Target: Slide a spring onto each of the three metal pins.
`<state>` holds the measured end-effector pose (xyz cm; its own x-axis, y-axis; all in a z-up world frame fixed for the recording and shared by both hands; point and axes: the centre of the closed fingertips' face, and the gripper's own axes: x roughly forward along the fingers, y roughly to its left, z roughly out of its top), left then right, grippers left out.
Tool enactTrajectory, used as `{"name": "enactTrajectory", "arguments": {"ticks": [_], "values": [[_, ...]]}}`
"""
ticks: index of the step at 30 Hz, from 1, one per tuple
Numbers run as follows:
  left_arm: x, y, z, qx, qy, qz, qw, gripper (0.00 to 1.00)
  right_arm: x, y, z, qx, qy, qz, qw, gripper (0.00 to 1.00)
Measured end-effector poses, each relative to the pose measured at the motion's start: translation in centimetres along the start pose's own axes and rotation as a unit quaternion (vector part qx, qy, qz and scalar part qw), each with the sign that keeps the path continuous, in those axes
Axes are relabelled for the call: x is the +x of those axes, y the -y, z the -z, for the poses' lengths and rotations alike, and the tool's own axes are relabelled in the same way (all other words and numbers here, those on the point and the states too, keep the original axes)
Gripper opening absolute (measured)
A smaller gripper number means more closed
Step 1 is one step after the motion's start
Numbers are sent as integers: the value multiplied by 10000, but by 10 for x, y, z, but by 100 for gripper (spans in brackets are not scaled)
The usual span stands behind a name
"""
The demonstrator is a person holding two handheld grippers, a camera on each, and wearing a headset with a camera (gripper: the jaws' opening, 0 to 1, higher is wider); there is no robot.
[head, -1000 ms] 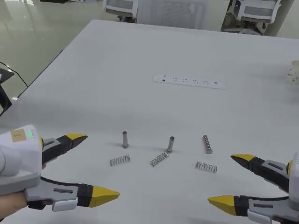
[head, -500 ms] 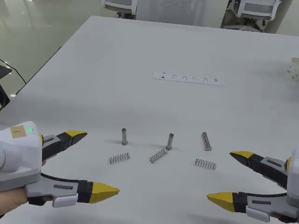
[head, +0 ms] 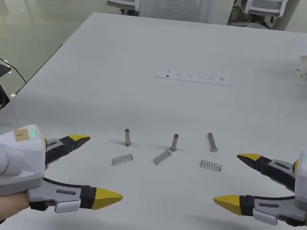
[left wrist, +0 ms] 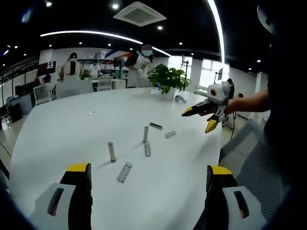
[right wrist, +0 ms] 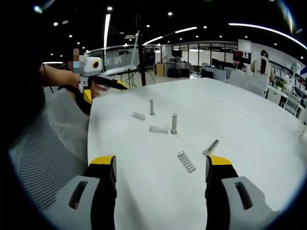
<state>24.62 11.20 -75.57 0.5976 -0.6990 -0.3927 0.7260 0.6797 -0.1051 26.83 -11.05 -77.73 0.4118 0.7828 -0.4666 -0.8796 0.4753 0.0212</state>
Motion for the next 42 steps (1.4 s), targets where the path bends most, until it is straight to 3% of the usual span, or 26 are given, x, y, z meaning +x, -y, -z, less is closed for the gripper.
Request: {"name": "enactTrajectory", "arguments": {"ticks": [4, 19, 38, 42], "values": [[-2, -2, 1, 1, 12, -69, 10000, 96, -1, 1, 1, 2, -12, 4, 10000, 76], [2, 2, -8, 47, 58, 46, 10000, 96, -1, 1, 5, -35, -118, -48, 9999, 75], [-2, 0, -3, -22, 21, 15, 10000, 96, 4, 6, 5, 256, -262, -55, 9993, 76], [-2, 0, -1, -31, 2, 17, 10000, 96, 5, 13, 4, 245, -316, 15, 9992, 77]]}}
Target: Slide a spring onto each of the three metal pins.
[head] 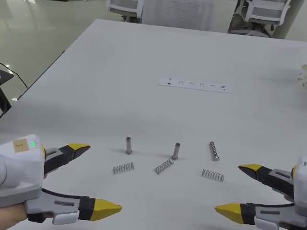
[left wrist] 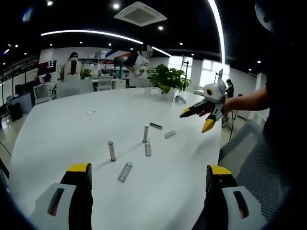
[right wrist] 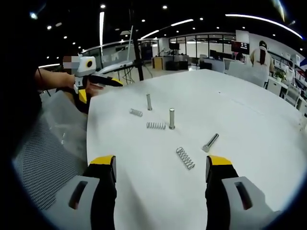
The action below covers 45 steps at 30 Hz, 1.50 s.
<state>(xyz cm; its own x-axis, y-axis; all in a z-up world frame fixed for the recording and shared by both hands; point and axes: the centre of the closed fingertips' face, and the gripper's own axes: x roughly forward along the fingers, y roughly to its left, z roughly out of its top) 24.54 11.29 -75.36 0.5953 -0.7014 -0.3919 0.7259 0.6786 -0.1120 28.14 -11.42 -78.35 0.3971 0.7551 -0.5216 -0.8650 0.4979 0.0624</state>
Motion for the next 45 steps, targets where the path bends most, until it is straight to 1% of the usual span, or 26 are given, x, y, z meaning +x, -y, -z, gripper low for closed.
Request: {"name": "enactTrajectory", "arguments": {"ticks": [3, 6, 9, 14, 16, 18, 22, 25, 27, 29, 33, 37, 40, 43, 45], "values": [[0, 0, 0, -20, 9, 6, 10000, 96, 1, 7, -3, 47, -25, 21, 10000, 76], [1, 1, 1, -2, -7, 10, 10000, 96, 3, 11, -6, 91, -51, -2, 9999, 76], [2, 1, 0, -19, -1, 34, 10000, 96, 5, 16, -9, 27, -114, -14, 9999, 75], [3, -2, 0, -10, -14, 40, 10000, 96, 11, 27, -15, 76, -217, -7, 9997, 71], [3, -3, 1, -4, -7, 41, 10000, 96, 13, 31, -17, 59, -233, -5, 9997, 68], [4, -3, 1, -7, -6, 34, 10000, 96, 18, 37, -20, 129, -274, 15, 9995, 66], [3, -4, 2, -8, -11, 31, 10000, 96, 24, 43, -24, 203, -311, 37, 9993, 64], [2, -6, 4, -29, -7, 9, 10000, 96, 30, 48, -25, 273, -364, 29, 9990, 60], [2, -4, 5, -40, -23, 23, 10000, 95, 34, 52, -27, 320, -375, 47, 9988, 56], [1, -4, 6, -40, -41, 27, 10000, 95, 38, 56, -29, 429, -415, 76, 9982, 56], [1, -4, 7, -53, -38, 25, 10000, 95, 46, 66, -30, 475, -579, 201, 9970, 51], [1, -5, 8, -41, -49, 32, 10000, 96, 54, 76, -34, 572, -641, 273, 9959, 47], [1, -6, 9, -40, -66, 48, 10000, 96, 59, 84, -32, 691, -776, 360, 9939, 45], [-1, -9, 9, -47, -57, 19, 10000, 96, 63, 89, -31, 790, -857, 391, 9924, 41], [-2, -11, 9, -55, -40, -8, 10000, 96, 66, 95, -27, 923, -941, 490, 9901, 40]]}}
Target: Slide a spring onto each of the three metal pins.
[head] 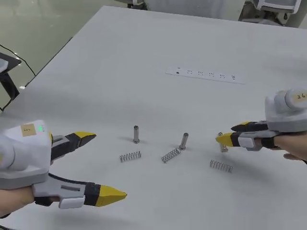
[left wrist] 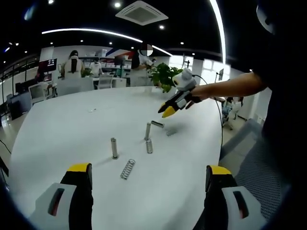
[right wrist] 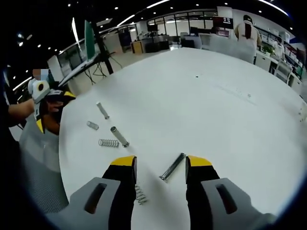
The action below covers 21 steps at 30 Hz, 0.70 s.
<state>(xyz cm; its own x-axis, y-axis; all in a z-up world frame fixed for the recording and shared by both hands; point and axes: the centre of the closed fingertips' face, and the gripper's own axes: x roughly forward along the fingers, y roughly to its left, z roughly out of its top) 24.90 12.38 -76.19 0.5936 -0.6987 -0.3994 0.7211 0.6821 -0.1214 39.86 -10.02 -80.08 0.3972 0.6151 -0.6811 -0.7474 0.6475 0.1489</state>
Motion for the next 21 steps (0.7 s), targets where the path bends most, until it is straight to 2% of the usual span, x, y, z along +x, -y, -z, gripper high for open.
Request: {"name": "enactTrajectory", "arguments": {"ticks": [9, 14, 19, 21], "values": [[-2, 0, 3, -32, -48, 14, 10000, 95, 15, 14, 0, 234, -192, 178, 9994, 34], [-2, 0, 2, -32, -43, 8, 10000, 95, 25, 20, 9, 475, -453, 252, 9975, 29], [-4, -2, 4, 6, -95, -12, 10000, 95, 29, 26, 16, 742, -601, 367, 9948, 24], [-5, -3, 5, -12, -94, -26, 10000, 95, 31, 27, 15, 768, -572, 348, 9948, 23]]}}
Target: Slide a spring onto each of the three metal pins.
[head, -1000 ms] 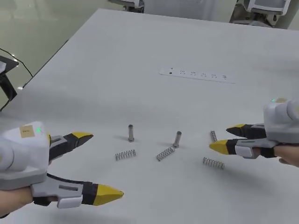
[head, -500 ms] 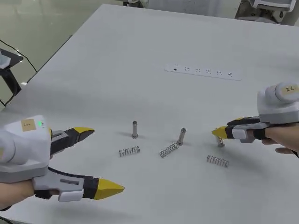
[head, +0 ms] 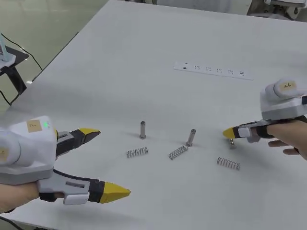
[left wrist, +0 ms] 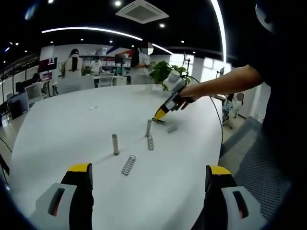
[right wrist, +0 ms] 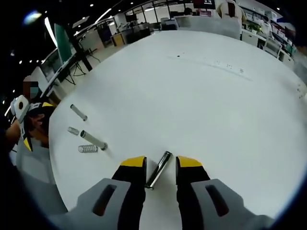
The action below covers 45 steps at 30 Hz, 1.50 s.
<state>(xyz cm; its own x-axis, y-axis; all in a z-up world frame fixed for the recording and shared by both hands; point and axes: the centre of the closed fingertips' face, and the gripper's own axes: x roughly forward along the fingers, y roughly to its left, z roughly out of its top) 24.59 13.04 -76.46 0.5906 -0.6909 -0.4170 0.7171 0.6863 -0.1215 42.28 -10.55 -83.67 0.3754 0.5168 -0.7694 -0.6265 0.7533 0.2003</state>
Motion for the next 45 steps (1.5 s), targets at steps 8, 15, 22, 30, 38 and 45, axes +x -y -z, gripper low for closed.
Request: {"name": "enactTrajectory", "arguments": {"ticks": [8, 15, 22, 30, 38, 45], "values": [[1, 1, 2, -25, -10, -10, 10000, 95, 2, 1, 6, 155, -185, 58, 9997, 15], [1, 2, 2, -3, -39, 8, 10000, 94, 3, 3, 12, 82, -402, 230, 9989, 11], [2, 1, -1, 34, -43, 17, 10000, 94, 6, 3, 12, 192, -539, 381, 9976, 8], [1, 1, -1, 39, -63, 28, 10000, 94, 10, 0, 14, 290, -514, 349, 9976, 5], [2, 3, 1, 33, -77, 69, 9999, 94, 5, -7, 15, 228, -334, 223, 9989, 5], [1, 2, 1, 64, -86, 56, 9999, 94, -5, -11, 12, 103, -41, 143, 9998, 5]]}}
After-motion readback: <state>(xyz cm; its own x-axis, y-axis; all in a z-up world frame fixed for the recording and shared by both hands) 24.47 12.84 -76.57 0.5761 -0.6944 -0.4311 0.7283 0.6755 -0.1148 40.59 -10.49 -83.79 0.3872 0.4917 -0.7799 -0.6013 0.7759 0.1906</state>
